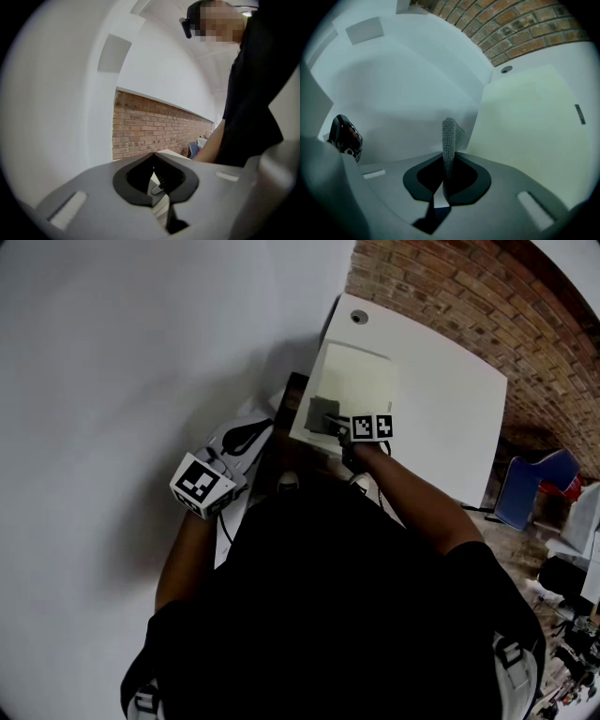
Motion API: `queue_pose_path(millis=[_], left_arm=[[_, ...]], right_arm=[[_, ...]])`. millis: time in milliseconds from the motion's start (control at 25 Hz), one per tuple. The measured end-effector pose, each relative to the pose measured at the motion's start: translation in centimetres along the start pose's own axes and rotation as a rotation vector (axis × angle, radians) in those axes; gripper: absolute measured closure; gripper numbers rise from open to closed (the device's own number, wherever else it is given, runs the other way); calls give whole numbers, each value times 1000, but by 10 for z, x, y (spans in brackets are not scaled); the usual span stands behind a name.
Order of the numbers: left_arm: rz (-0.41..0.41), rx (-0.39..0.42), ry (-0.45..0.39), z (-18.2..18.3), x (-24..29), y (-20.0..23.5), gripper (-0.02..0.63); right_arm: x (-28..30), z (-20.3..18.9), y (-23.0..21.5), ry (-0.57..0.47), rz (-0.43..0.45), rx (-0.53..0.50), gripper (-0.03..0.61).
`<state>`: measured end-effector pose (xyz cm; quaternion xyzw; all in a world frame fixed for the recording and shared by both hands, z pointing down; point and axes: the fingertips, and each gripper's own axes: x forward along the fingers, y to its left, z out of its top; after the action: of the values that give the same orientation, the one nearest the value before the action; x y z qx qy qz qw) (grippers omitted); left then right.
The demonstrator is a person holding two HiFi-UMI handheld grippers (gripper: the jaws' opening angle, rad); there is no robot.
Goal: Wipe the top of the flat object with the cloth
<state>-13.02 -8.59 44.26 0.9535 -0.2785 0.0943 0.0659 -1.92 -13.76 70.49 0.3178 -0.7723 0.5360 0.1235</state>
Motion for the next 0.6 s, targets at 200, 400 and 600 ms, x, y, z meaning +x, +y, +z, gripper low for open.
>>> queue_pose_path(millis=[200,400,600], left_arm=[[1,-10,15,-7,-8,-2,612],[1,-16,21,-10,-11,-3,612],[5,-19,20,-11,-13,-5,612]], right_arm=[[11,-7,-6,8,-13,27,569],[23,-18,-21,46,-66,54,569],[25,-25,-30,57,-100,58,569]])
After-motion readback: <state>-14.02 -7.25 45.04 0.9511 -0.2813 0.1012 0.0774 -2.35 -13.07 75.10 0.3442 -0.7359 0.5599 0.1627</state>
